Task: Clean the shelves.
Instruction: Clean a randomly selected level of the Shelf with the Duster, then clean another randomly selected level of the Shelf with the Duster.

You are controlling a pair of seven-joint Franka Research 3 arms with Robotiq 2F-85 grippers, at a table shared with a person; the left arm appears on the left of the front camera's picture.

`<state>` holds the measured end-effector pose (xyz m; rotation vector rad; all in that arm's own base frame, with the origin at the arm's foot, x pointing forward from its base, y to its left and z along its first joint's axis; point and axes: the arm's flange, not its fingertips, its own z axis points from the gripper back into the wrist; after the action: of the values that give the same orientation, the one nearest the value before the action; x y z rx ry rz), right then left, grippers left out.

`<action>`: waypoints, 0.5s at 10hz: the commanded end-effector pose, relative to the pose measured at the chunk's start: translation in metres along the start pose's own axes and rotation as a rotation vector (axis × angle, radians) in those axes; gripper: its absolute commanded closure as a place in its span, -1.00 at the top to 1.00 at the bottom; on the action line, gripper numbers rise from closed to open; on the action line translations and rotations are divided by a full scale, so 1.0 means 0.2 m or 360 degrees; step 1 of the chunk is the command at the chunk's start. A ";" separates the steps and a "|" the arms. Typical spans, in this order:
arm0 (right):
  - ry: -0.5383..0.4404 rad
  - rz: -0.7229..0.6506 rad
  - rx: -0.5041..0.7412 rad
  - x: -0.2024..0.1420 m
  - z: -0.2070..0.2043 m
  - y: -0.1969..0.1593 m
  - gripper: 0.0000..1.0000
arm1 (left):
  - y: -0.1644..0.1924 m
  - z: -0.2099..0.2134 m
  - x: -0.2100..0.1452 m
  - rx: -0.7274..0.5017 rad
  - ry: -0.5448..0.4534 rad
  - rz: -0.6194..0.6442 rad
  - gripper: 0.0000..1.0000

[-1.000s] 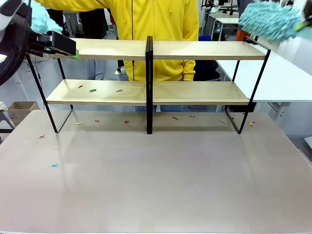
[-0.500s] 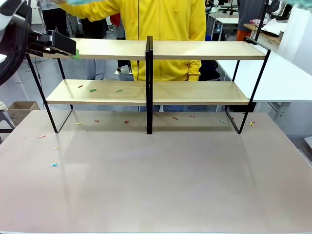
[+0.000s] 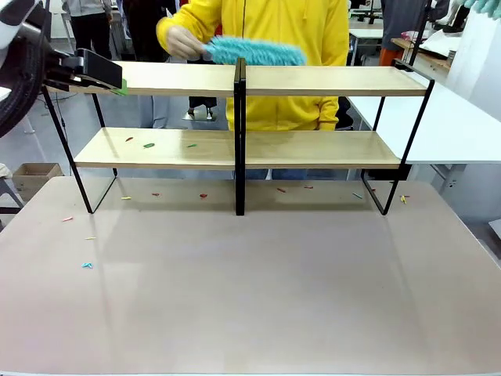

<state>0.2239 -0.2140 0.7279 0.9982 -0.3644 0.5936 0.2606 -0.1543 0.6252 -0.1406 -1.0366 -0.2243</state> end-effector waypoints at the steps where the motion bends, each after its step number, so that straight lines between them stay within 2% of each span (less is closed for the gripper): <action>1: -0.0028 -0.0024 -0.0020 0.03 0.02 0.01 -1.00 | 0.00 0.00 0.00 0.0015 -0.0002 0.0003 1.00; 5: -0.0028 -0.0024 -0.0020 0.03 0.02 0.01 -1.00 | 0.00 0.00 0.00 0.0015 -0.0002 0.0003 1.00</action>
<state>0.2252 -0.2145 0.7272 0.9980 -0.3629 0.5892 0.2606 -0.1543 0.6252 -0.1406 -1.0366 -0.2244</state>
